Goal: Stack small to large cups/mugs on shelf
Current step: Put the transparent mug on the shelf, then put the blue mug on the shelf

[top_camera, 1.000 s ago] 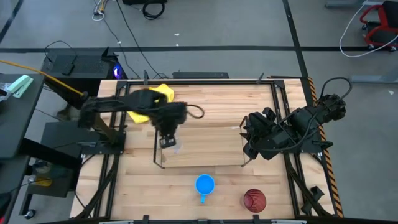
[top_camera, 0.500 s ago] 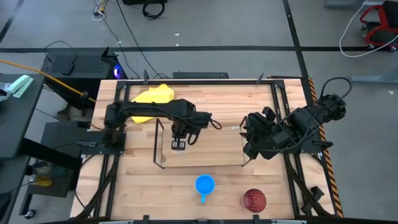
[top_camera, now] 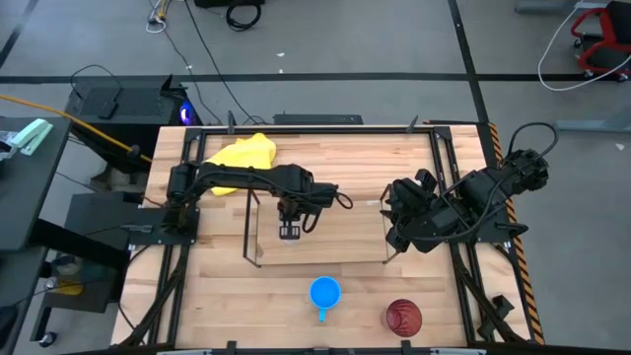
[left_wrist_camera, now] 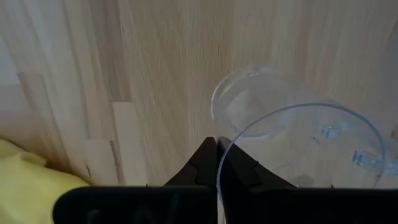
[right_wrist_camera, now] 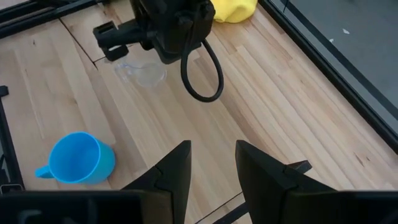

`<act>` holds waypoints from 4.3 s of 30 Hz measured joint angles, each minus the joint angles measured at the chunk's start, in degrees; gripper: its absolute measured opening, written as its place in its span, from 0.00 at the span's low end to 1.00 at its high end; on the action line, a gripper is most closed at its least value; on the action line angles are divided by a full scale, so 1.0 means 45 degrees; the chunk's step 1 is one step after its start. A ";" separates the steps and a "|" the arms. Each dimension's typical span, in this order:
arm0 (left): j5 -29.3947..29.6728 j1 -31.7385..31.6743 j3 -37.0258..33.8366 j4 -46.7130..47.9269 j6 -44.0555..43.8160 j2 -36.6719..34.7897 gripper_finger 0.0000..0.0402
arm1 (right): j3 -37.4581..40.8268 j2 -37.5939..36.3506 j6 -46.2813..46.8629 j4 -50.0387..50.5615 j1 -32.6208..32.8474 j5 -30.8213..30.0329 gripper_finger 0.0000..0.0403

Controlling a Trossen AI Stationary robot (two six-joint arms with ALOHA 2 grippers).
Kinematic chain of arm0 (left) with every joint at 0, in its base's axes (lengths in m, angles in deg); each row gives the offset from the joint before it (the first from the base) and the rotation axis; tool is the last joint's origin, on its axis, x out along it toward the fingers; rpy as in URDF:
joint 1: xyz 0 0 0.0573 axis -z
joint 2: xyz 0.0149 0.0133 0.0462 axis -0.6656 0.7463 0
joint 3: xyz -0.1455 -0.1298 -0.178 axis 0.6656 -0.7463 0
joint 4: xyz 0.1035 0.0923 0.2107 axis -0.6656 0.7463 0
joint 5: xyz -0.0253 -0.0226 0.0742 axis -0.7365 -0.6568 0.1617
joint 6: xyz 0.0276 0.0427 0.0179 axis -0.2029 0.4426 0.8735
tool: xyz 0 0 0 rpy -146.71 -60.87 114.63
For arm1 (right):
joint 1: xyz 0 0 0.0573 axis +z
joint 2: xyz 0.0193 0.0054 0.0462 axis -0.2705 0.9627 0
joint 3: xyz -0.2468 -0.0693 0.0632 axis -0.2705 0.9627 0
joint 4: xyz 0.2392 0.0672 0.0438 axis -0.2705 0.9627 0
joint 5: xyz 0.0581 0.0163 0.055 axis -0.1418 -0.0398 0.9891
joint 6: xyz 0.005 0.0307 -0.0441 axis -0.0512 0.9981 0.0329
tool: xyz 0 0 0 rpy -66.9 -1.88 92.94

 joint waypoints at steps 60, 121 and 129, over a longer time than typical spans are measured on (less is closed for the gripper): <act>0.0593 0.3523 -0.0126 0.2312 -0.7743 -0.5697 0.17 | -0.0005 0.3929 -0.4240 -0.3529 -0.1671 0.6282 0.33; 0.1885 1.2716 -0.0141 0.1852 -2.0900 -0.0729 0.06 | 0.0068 0.8767 -0.5992 -0.6329 -0.2317 0.8384 0.33; 0.2224 1.2716 -0.0141 0.1959 -2.0886 -0.0729 0.04 | 0.0053 0.8582 -0.5949 -0.6444 -0.2307 0.8281 0.28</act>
